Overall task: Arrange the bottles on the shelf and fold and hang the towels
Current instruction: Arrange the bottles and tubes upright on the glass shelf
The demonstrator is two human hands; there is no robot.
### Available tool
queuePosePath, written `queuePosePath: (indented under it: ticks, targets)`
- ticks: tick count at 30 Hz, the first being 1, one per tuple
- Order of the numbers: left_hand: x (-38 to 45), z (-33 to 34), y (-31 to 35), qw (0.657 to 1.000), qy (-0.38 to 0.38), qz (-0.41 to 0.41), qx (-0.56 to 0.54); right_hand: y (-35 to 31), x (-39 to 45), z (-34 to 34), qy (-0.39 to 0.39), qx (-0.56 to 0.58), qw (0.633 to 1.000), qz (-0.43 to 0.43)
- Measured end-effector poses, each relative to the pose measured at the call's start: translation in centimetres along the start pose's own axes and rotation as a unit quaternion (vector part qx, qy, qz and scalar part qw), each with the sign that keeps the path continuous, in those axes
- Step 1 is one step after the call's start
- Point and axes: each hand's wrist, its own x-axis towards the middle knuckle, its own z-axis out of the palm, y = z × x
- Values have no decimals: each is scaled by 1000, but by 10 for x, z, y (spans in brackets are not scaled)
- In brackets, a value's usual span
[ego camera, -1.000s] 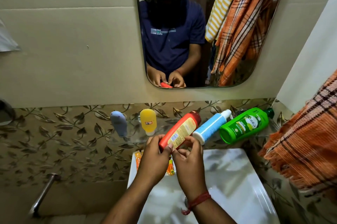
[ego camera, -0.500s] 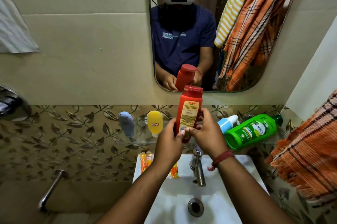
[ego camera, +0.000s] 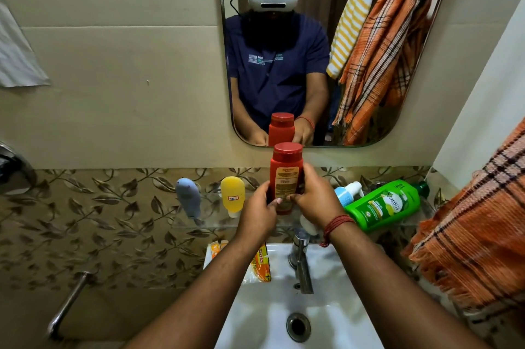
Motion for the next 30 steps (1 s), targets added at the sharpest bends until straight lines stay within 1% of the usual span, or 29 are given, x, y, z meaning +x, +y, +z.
queuePosePath:
  ticks: [7,18,28,30]
  targets:
    - [-1,-2,-3,1000,-23,1,-1,2,-2,-2,-11,-4,1000,5]
    - [2,-2,-5,999,-30,-8,-17,3,-3,-1,-11,-13,1000,5]
    - [-1,-5,-2,999,-38,-16,-18,2,-6,-3,-16,-46,999,-2]
    - [-8,-9,0,999,-25,-22,-23,0,-11,-6,0,-59,998,-8]
